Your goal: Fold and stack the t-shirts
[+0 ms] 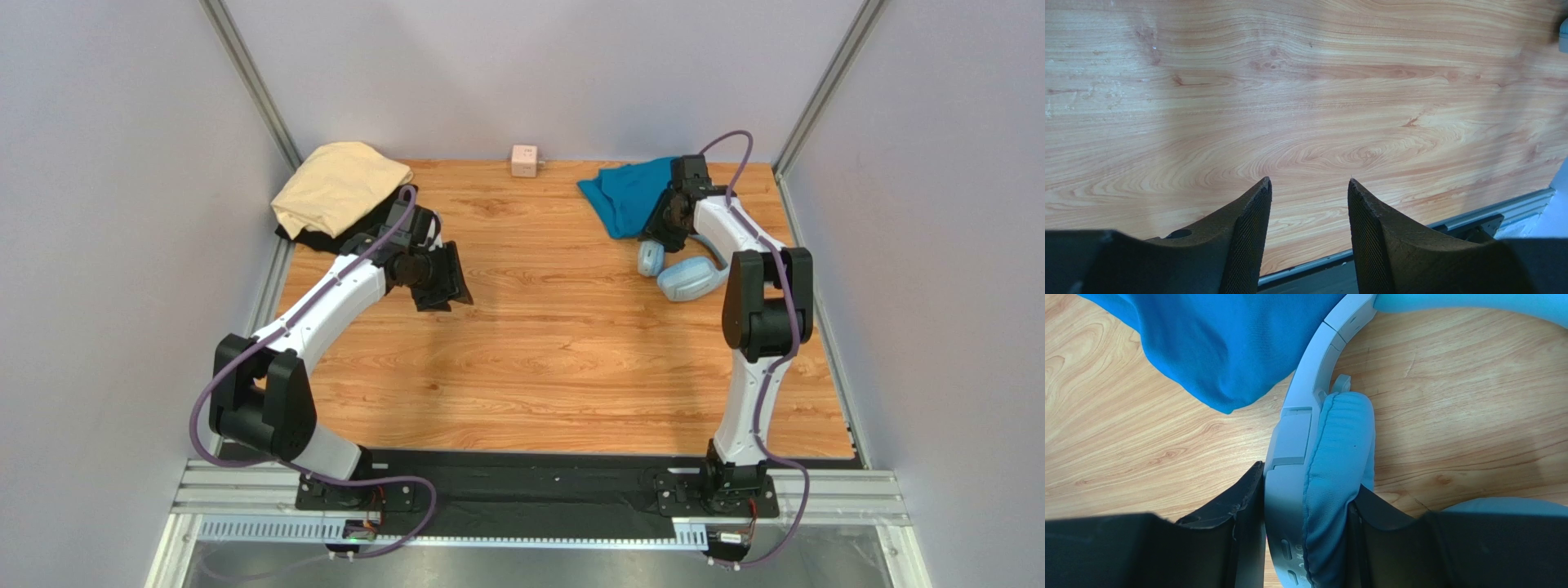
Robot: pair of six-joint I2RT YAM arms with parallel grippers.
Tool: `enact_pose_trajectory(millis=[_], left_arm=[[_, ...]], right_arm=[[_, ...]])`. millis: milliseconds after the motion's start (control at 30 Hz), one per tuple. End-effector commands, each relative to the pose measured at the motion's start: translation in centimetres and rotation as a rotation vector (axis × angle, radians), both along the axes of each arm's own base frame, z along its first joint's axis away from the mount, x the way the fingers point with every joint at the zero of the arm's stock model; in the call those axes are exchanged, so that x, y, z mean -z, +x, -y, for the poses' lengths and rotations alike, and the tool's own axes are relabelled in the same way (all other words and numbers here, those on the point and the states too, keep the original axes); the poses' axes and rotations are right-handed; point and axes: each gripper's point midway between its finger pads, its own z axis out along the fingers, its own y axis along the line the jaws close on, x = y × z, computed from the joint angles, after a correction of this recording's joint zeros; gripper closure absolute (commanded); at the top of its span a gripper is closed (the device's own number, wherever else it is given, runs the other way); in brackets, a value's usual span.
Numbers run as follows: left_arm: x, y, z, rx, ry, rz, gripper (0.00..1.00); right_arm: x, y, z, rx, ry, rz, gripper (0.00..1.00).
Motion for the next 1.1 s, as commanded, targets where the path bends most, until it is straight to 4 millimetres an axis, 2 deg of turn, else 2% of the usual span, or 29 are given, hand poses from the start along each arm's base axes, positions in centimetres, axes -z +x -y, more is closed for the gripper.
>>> enact_pose_trajectory(millis=[0,33,67,133,267,333,367,433,533,667,867,1067], left_arm=[[-1.8,1.0,0.8,0.000,-0.035,0.055,0.44],[-1.8,1.1,0.9,-0.002,-0.038,0.057,0.44],[-1.8,1.1,0.9,-0.003,-0.041,0.056,0.44],[-1.9,1.2,1.0,-0.005,-0.046,0.061,0.44],[-2.1,1.3,1.0,-0.006,-0.050,0.070,0.44],[-2.2,1.2,1.0,-0.005,-0.053,0.072,0.44],[-2.1,1.1,1.0,-0.004,-0.052,0.073,0.44],[-2.2,0.9,1.0,0.003,-0.057,0.073,0.44],[-2.5,0.4,1.0,0.022,-0.060,0.081,0.44],[-2.9,0.1,0.7,0.038,-0.051,0.103,0.44],[-3.0,0.0,1.0,0.034,-0.070,0.099,0.44],[-3.5,0.1,0.9,0.036,-0.070,0.125,0.44]], right_arm=[[3.8,-5.5,0.9,-0.011,-0.044,-0.191,1.00],[3.3,-5.7,1.1,-0.012,-0.045,-0.180,1.00],[3.9,-6.8,1.4,-0.013,-0.051,-0.207,1.00],[3.8,-7.5,1.9,-0.007,-0.060,-0.211,1.00],[3.5,-9.9,4.5,0.048,-0.111,-0.230,1.00],[3.4,-10.5,5.4,0.073,-0.119,-0.231,1.00],[3.3,-10.8,6.7,0.111,-0.118,-0.238,1.00],[3.0,-11.4,8.0,0.143,-0.126,-0.239,1.00],[2.6,-11.9,9.2,0.170,-0.133,-0.248,1.00],[2.4,-12.8,10.4,0.199,-0.153,-0.262,1.00],[2.6,-13.4,10.3,0.178,-0.129,-0.278,0.99],[1.3,-13.5,10.2,0.170,-0.126,-0.235,0.68]])
